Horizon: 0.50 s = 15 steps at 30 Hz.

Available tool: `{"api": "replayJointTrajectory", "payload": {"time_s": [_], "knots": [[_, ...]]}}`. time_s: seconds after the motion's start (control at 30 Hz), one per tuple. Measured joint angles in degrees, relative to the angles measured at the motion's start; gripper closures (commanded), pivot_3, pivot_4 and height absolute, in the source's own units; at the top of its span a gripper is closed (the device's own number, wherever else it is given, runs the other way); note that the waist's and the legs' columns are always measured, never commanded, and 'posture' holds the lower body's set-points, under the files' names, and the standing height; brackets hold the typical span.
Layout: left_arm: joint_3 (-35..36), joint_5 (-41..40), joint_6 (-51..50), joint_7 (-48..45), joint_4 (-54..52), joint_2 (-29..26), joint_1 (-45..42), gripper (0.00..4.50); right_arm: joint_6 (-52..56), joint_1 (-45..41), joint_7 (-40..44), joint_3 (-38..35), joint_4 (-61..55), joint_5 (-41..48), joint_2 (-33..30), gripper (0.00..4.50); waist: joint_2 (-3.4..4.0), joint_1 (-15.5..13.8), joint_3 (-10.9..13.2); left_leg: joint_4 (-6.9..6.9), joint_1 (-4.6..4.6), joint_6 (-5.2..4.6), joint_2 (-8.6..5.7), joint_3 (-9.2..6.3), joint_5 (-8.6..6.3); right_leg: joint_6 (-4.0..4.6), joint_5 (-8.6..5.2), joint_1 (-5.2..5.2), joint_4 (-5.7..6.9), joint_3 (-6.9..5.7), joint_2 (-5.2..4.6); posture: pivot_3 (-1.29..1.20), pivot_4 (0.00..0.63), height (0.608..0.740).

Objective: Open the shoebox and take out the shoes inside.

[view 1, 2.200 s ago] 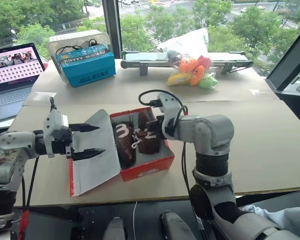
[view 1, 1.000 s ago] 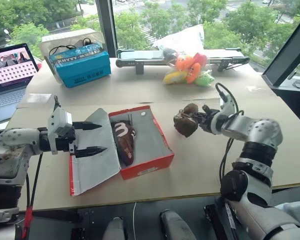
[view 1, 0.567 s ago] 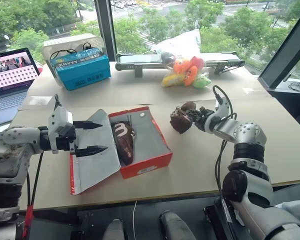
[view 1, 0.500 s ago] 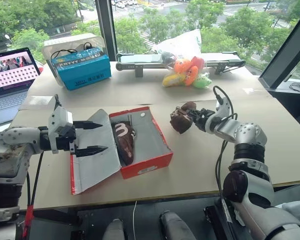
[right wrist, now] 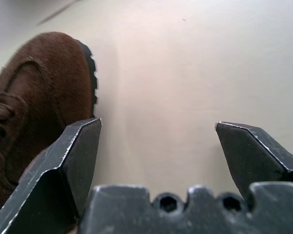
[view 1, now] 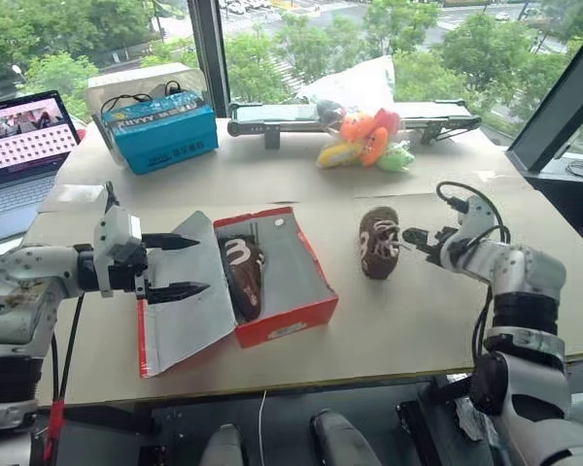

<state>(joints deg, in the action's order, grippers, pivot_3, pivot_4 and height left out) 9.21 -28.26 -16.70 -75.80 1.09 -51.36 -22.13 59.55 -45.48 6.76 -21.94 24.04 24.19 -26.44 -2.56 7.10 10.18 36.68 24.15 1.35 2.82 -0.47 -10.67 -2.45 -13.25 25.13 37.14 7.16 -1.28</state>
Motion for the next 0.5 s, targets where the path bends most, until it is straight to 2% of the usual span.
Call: {"api": "replayJointTrajectory", "payload": {"time_s": [0.3, 0.4, 0.5], "knots": [[-0.2, 0.3, 0.2, -0.2, 0.9, 0.0, -0.5, 0.0, 3.6, 0.2, 0.8, 2.9, -12.8, -0.3, -1.8, 0.03, 0.1, -0.4, 0.1, 0.0, 0.08, 0.0, -0.01, 0.0, 0.0, -0.02, 0.0, 0.04, -0.03, -0.02, -0.02, 0.0, 0.15, 0.74], [-0.2, 0.3, 0.1, -0.3, 1.0, 0.0, -0.5, 0.0, 8.8, -4.2, 5.3, 4.5, -22.6, 4.2, -4.7, 0.03, 0.43, -0.2, 0.3, 0.0, 0.13, 0.0, 0.0, 0.03, 0.0, -0.02, 0.0, 0.14, 0.01, 0.0, -0.02, 0.0, 0.15, 0.74], [-0.2, 0.0, -0.1, -0.3, 1.0, -0.2, -0.6, 0.0, 16.6, -12.5, 10.1, 5.7, -32.9, 11.2, -7.6, 0.03, 0.48, -0.3, 0.3, -0.03, 0.1, -0.03, 0.08, -0.08, -0.02, 0.09, -0.07, 0.1, 0.03, -0.14, 0.04, 0.0, 0.15, 0.74]]}}
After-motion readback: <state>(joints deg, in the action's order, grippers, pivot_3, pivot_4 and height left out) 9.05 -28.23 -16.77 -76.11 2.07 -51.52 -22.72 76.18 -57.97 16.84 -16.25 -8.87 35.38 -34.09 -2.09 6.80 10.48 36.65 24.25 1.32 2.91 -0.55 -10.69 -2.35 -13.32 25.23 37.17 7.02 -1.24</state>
